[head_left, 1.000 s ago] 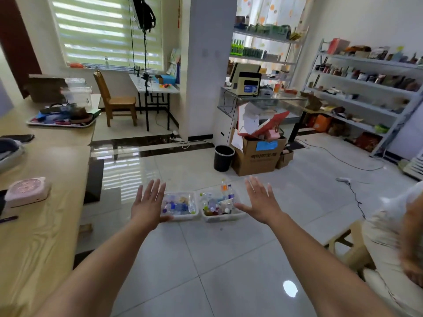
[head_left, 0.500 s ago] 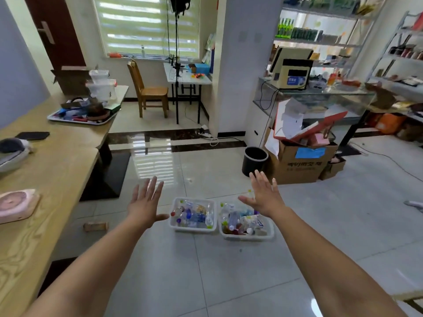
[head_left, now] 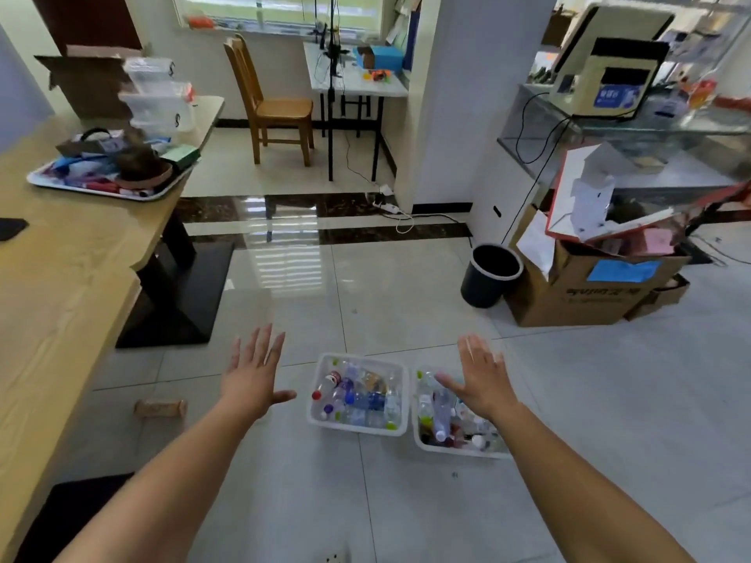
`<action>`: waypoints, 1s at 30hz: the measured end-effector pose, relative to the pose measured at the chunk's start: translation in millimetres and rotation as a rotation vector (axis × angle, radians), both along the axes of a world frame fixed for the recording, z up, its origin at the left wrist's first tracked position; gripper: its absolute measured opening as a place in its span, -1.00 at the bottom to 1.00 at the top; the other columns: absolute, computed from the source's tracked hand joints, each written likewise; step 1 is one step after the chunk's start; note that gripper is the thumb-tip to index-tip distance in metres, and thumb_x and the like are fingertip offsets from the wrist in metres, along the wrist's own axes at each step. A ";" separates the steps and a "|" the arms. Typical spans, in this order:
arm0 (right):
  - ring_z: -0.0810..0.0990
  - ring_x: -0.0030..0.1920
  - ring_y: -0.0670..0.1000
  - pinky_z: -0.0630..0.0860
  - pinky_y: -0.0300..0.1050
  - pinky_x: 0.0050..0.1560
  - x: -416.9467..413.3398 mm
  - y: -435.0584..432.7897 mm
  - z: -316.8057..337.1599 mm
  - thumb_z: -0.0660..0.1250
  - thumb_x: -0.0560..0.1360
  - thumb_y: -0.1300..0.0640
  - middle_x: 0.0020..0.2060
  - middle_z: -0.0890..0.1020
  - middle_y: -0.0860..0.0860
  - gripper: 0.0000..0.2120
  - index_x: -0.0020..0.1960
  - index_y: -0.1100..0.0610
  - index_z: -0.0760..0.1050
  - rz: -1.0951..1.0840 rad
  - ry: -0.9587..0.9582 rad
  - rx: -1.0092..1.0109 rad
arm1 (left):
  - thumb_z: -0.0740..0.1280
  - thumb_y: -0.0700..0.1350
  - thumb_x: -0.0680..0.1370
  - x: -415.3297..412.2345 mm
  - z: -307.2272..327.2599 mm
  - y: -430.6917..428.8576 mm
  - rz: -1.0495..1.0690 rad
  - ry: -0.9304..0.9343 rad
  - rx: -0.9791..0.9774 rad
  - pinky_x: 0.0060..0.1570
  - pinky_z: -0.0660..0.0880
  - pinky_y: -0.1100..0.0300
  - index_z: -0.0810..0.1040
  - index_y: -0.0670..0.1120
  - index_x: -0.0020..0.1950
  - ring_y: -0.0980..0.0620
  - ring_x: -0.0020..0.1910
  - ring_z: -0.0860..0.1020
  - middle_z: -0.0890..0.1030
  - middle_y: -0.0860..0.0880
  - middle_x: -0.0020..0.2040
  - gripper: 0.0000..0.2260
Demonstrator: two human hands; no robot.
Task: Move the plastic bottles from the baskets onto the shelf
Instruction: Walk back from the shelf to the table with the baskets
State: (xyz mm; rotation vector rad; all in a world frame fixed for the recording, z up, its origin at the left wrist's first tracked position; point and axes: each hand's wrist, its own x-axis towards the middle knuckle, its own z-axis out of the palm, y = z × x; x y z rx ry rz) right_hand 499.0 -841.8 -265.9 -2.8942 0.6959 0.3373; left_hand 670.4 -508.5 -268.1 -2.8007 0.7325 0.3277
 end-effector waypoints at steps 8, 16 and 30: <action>-0.27 0.56 0.07 -0.25 0.14 0.51 89.5 -53.0 -99.4 -0.16 0.42 -0.48 0.56 -0.25 0.07 -0.06 0.57 0.09 -0.27 -0.043 0.067 0.074 | 0.17 0.37 0.49 104.3 -94.3 -45.0 0.005 0.058 0.003 0.45 -0.35 -0.08 -0.46 -0.04 0.46 -0.12 0.52 -0.34 -0.47 -0.08 0.45 -0.04; -0.32 0.54 0.05 -0.33 0.09 0.49 169.6 -87.6 -350.2 -0.02 0.52 -0.39 0.54 -0.32 0.06 -0.12 0.56 0.09 -0.33 -0.061 0.081 0.098 | 0.13 0.42 0.46 185.7 -334.0 -112.5 -0.021 0.078 -0.029 0.46 -0.36 -0.08 -0.54 -0.03 0.40 -0.12 0.45 -0.44 -0.53 -0.09 0.41 -0.02; 0.00 0.55 0.17 0.05 0.05 0.50 232.6 -106.2 -678.8 0.06 0.66 -0.04 0.56 0.00 0.15 -0.37 0.57 0.20 -0.10 -0.662 -0.120 0.434 | 0.01 0.36 0.54 267.6 -670.0 -184.3 0.805 0.553 -0.534 0.46 0.09 -0.13 -0.10 -0.23 0.57 -0.28 0.51 0.11 0.07 -0.31 0.54 -0.15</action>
